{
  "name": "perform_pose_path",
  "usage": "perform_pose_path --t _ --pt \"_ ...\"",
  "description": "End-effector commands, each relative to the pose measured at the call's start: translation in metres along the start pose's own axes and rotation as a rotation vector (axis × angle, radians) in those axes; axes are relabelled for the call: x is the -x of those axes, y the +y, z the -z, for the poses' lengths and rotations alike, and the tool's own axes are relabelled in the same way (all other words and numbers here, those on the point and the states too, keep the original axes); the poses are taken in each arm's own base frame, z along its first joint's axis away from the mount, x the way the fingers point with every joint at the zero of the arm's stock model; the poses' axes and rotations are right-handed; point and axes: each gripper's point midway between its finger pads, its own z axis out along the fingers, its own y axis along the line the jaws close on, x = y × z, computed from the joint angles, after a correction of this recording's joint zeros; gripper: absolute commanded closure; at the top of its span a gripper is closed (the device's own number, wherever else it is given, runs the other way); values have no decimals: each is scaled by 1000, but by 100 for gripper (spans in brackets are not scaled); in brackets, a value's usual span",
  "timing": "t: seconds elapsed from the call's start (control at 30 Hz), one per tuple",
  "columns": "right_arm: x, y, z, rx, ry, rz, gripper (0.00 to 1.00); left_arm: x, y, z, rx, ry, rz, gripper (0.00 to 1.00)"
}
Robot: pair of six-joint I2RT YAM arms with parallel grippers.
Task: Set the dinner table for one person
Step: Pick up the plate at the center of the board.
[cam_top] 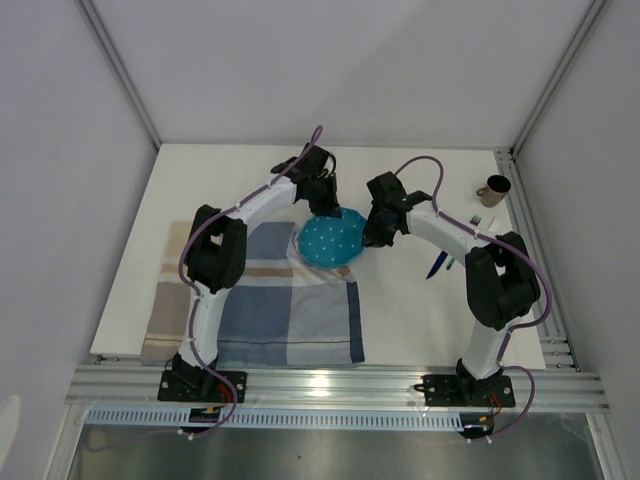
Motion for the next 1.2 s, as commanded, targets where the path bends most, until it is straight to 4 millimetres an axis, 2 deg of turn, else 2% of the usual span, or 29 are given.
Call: perform_pose_path --t 0.0,0.1,0.23,0.33,0.4,0.43,0.6,0.8,0.9,0.97,1.0,1.03,1.17 --pt "0 17 20 63 -41 49 100 20 -17 24 -58 -74 -30 100" --pt "9 7 15 6 -81 63 100 12 -8 23 -25 -48 -36 99" --pt "13 9 15 23 -85 55 100 3 15 19 82 -11 -22 99" --pt "15 6 18 11 -102 63 100 3 23 21 111 -20 -19 99" --pt "16 3 19 3 -107 66 100 7 27 23 117 -31 -3 94" --pt "16 3 20 4 -108 68 100 8 28 23 119 -32 1 87" --pt "15 -1 20 0 -111 62 100 12 51 24 157 -19 63 70" --pt "16 -1 23 4 -117 66 100 9 58 19 102 31 115 49" --pt "17 -1 25 6 -123 67 100 15 54 21 68 54 138 47" --pt "18 0 26 9 -129 69 100 8 58 14 53 106 159 47" --pt "18 -1 27 9 -131 70 100 12 53 19 44 114 160 47" --pt "18 0 27 12 -134 71 100 8 58 13 59 137 168 47" --pt "18 -1 27 12 -134 71 100 4 66 11 86 165 146 48"
